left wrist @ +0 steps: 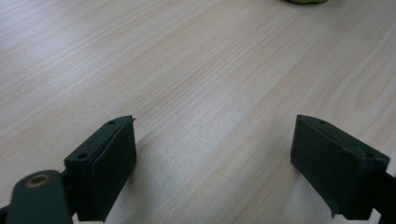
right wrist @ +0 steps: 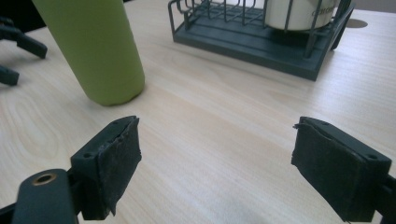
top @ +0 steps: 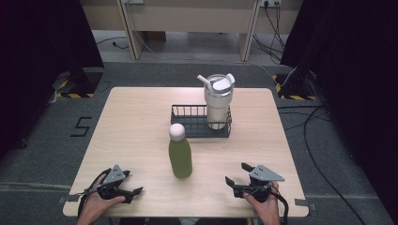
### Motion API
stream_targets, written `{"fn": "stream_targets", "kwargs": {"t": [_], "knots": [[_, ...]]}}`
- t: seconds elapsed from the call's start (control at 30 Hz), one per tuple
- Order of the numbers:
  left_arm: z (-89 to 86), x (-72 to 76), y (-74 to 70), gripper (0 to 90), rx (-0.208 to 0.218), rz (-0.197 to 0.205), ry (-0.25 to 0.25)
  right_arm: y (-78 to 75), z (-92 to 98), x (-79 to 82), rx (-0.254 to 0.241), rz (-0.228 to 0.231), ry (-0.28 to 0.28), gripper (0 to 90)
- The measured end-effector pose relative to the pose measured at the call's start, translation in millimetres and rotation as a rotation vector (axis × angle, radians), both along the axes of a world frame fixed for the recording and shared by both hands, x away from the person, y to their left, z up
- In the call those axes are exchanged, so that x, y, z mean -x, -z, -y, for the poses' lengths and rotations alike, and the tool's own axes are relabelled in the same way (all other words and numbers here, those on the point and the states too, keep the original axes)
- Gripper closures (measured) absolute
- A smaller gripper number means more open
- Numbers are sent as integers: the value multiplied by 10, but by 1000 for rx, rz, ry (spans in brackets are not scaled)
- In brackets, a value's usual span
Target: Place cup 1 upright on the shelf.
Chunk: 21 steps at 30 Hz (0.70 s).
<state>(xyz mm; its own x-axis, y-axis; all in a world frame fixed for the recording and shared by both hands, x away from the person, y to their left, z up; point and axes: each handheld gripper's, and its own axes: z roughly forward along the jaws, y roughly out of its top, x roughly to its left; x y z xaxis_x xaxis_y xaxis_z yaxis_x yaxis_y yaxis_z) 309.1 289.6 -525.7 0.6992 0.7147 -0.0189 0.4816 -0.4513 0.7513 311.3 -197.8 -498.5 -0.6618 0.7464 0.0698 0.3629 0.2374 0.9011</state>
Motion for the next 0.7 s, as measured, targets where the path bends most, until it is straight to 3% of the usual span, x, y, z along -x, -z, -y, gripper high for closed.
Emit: {"fn": "stream_targets", "kwargs": {"t": [0.27, 0.7], "knots": [[0, 0, 0, 135, 0, 0, 0, 47, -22, 58, 68, -17, -7, 152], [0, -1, 0, 135, 0, 0, 0, 105, -42, 116, 129, -49, -12, 154]]}}
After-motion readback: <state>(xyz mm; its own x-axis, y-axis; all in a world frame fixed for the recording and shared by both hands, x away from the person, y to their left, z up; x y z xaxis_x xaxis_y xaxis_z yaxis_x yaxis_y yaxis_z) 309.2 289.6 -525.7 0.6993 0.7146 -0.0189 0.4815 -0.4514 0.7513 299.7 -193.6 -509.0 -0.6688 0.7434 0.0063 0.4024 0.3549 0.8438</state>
